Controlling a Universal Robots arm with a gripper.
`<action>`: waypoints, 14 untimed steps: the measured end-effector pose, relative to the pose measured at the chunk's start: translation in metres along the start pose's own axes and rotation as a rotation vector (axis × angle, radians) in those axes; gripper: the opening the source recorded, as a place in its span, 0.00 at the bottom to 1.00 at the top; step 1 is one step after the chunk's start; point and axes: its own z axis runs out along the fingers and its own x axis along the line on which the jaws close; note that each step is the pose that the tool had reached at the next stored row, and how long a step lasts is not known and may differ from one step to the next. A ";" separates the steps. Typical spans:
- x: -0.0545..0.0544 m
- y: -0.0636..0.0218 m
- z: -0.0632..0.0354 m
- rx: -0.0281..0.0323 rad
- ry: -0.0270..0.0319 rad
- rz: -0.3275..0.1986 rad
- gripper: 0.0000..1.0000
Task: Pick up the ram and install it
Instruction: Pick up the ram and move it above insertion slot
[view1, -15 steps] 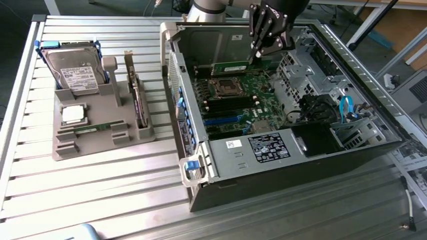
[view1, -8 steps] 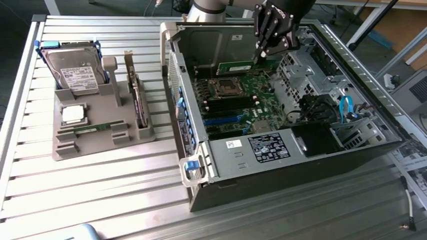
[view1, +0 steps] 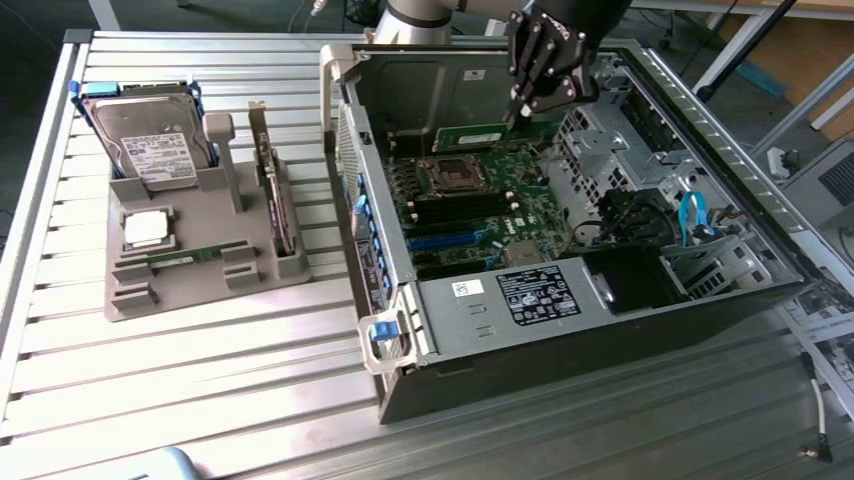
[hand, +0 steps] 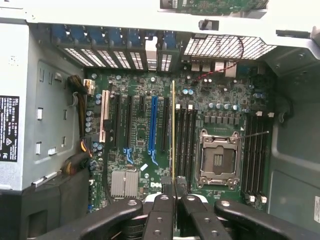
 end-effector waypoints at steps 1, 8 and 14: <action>0.000 -0.0001 0.0007 0.0001 -0.0001 0.000 0.12; 0.000 -0.0001 0.0017 0.0001 -0.0002 0.000 0.12; -0.007 -0.0006 0.0022 0.0001 -0.0001 0.000 0.12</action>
